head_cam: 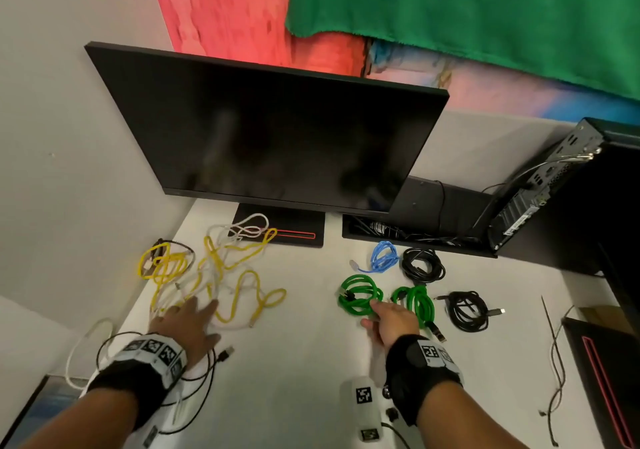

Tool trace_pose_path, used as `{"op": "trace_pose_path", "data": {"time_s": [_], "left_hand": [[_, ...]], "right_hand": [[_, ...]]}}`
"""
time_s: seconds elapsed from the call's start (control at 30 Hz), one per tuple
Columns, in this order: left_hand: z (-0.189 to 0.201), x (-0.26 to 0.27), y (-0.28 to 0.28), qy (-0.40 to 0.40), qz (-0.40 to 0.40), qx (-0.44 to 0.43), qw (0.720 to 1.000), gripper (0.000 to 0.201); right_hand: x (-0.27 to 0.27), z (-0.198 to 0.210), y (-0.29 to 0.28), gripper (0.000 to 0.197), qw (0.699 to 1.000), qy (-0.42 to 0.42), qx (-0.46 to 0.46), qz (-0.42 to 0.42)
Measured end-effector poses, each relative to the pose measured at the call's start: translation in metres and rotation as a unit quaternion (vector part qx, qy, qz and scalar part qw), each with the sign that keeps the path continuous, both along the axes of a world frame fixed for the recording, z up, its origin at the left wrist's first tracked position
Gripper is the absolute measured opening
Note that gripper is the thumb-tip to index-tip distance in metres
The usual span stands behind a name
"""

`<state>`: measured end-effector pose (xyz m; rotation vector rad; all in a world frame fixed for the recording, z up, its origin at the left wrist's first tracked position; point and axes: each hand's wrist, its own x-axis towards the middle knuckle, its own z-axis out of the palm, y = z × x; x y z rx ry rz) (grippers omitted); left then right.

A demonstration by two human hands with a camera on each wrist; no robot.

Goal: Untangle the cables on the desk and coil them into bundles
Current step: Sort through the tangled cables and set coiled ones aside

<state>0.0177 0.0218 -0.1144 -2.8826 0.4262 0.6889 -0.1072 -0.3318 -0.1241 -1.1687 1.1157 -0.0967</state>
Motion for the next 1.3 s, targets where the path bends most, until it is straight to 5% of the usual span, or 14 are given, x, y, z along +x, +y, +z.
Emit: {"op": "trace_pose_path", "data": {"time_s": [0.17,0.33,0.6,0.73,0.87,1.0,1.1,1.13,1.2,1.3], "left_hand": [[-0.003,0.014,0.010,0.018,0.012,-0.015,1.000,0.082],[-0.008,0.005,0.014,0.042,0.009,-0.044,0.998,0.088],[0.003,0.003,0.028,0.088,0.027,-0.157,0.983,0.068],[0.011,-0.002,0.029,0.110,0.049,-0.251,0.961,0.048],[0.017,-0.013,0.022,0.092,0.055,-0.288,0.952,0.036],[0.028,-0.024,0.007,0.032,0.057,-0.358,0.931,0.022],[0.035,-0.025,0.006,-0.002,0.058,-0.417,0.907,0.032],[0.038,-0.023,0.007,-0.011,0.067,-0.424,0.903,0.038],[0.044,-0.020,0.011,-0.068,0.119,-0.434,0.890,0.043],[0.049,-0.028,0.019,-0.182,0.164,-0.400,0.883,0.030]], "right_hand": [[0.014,0.002,0.003,0.025,0.954,0.158,-0.230,0.114],[0.016,0.009,0.007,0.032,0.898,0.249,-0.306,0.196],[-0.005,0.013,0.021,0.051,0.901,0.232,-0.337,0.143],[-0.019,0.020,0.043,0.035,0.888,0.128,-0.422,0.131],[-0.008,0.020,0.079,0.026,0.813,0.021,-0.466,0.348],[0.025,0.019,0.117,0.047,0.696,0.007,-0.445,0.563],[0.040,0.015,0.133,0.035,0.580,0.073,-0.478,0.656],[0.043,0.015,0.134,0.031,0.573,0.085,-0.484,0.656],[0.048,0.017,0.127,0.030,0.604,0.083,-0.485,0.627],[0.049,0.024,0.109,0.035,0.642,0.056,-0.486,0.590]]}}
